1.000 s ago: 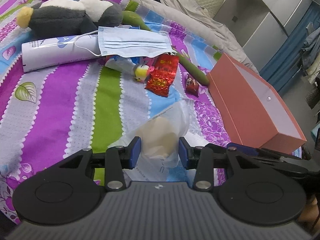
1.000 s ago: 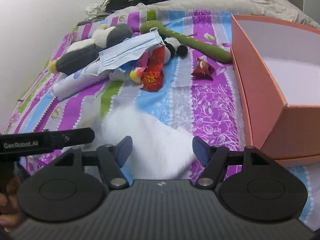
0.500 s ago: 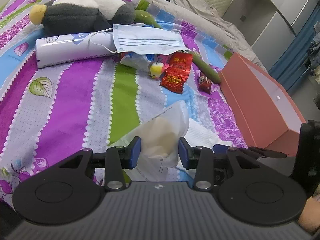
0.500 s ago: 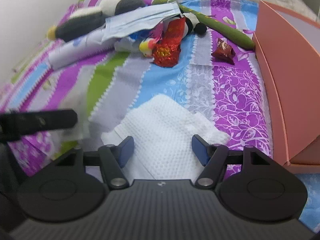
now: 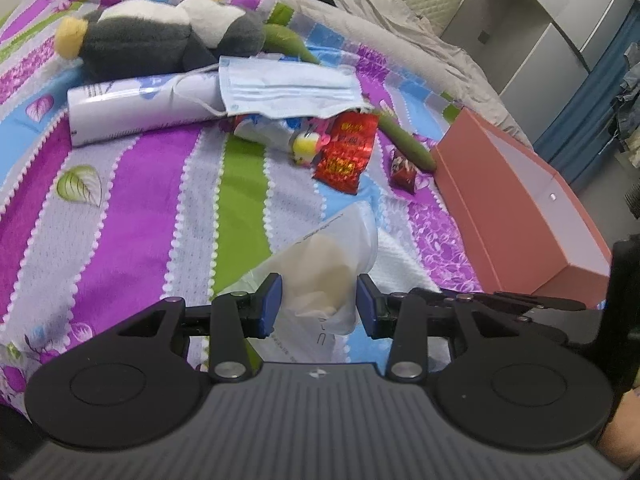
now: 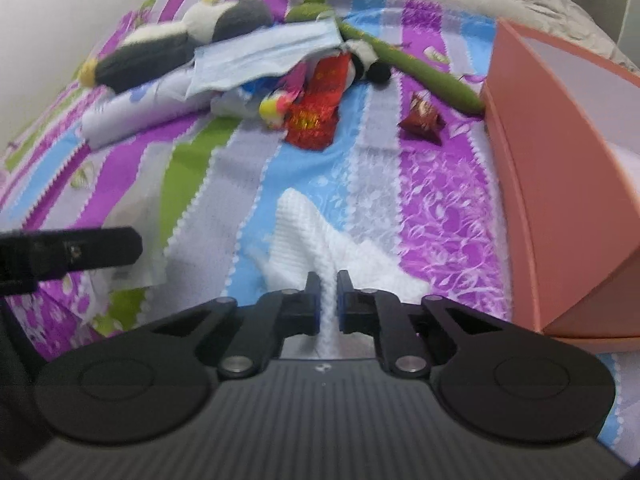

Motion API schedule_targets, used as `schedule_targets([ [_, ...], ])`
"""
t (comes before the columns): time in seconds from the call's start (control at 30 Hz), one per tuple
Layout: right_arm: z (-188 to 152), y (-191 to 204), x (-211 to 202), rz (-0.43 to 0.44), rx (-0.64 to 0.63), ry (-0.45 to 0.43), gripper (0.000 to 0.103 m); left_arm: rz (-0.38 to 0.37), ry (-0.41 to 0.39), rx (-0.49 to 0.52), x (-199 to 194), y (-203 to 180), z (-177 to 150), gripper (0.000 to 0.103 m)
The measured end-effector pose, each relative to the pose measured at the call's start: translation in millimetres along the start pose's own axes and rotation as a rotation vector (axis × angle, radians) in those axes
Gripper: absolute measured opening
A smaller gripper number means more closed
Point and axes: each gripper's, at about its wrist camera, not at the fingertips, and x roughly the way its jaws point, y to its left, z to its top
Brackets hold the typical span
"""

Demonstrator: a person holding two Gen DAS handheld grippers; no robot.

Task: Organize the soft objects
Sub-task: 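Lift the white wipe with the right gripper and pull it free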

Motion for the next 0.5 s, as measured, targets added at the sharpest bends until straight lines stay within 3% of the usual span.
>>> schedule_targets([
  [0.5,37,-19,-97,0.036,0.09,-0.178,0.012,-0.059,-0.068,0.045,-50,-47,37,0.046],
])
